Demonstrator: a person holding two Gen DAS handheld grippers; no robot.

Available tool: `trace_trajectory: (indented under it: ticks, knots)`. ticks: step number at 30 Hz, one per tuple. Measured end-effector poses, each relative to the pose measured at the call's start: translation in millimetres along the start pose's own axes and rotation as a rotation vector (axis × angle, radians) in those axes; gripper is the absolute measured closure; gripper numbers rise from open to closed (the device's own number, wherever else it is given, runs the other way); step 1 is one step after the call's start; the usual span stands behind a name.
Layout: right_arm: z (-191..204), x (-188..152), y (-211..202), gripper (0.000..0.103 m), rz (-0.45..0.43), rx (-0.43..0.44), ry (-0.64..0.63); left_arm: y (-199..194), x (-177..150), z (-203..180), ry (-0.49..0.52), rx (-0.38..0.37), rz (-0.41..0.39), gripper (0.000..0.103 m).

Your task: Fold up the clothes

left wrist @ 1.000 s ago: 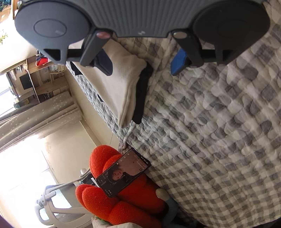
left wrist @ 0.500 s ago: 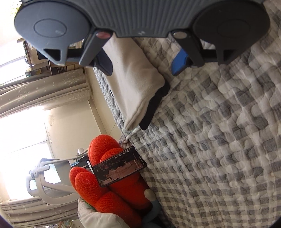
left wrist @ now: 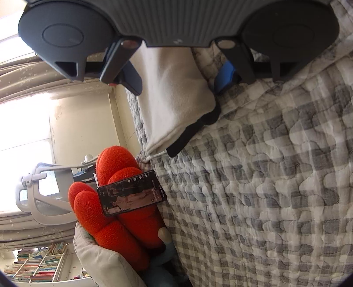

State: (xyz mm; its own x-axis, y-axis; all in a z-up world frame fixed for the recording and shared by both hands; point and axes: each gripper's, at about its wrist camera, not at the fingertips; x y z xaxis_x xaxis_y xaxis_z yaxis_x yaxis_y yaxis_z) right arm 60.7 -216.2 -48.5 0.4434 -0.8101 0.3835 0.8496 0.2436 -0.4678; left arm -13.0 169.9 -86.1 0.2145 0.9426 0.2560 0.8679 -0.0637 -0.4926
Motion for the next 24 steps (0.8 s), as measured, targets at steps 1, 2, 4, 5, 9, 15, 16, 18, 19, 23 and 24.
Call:
trace_trajectory:
  ticks: [1,2,4,5,9,15,16,18,19,23,24]
  knots:
    - [0.8,0.2,2.1,0.052,-0.010,0.000,0.004,0.6,-0.7,0.6,-0.008,0.002,-0.026,0.035]
    - [1.0,0.2,3.3,0.053,-0.020,0.001,0.010,0.8,-1.3,1.4,-0.016,0.007,-0.048,0.037]
    - [2.1,-0.2,5.9,0.053,-0.042,0.002,0.021,0.1,-2.9,2.5,-0.019,0.023,-0.092,0.051]
    - [2.2,-0.2,7.2,0.053,-0.052,0.004,0.028,0.9,-3.5,2.9,-0.013,0.035,-0.109,0.056]
    - [-2.6,-0.7,3.2,0.055,-0.111,-0.011,0.037,3.0,-6.5,3.5,0.013,0.059,-0.158,0.068]
    - [-6.1,-0.3,-1.4,0.074,-0.171,-0.041,-0.033,0.2,-15.1,-7.2,0.105,0.097,-0.206,0.078]
    - [-5.4,-0.6,-1.7,0.074,-0.173,-0.038,-0.042,-0.2,-15.5,-7.2,0.107,0.100,-0.209,0.078]
    - [-5.3,-1.2,-1.9,0.075,-0.176,-0.037,-0.045,-0.8,-15.3,-6.5,0.106,0.101,-0.209,0.078]
    - [-5.2,-1.4,-1.9,0.076,-0.177,-0.038,-0.046,-1.4,-15.6,-6.9,0.110,0.102,-0.210,0.079]
    - [-1.8,-2.6,-5.5,0.079,-0.196,-0.038,-0.053,-7.8,-17.6,-12.4,0.142,0.107,-0.204,0.081]
    - [0.1,-2.8,-8.8,0.079,-0.203,-0.035,-0.062,-10.0,-18.2,-13.9,0.149,0.108,-0.202,0.082]
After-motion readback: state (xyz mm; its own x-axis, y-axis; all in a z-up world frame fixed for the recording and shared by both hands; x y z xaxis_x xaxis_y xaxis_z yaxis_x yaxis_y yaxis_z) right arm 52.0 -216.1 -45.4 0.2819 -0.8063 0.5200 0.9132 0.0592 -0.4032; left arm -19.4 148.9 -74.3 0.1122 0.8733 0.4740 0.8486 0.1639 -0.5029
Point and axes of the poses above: each gripper's, at about its wrist camera, not at the fingertips, and y roughly the way its jaws point, z to its left, x to its top, and after that the axes turned 4 degrees about -z, right-handed
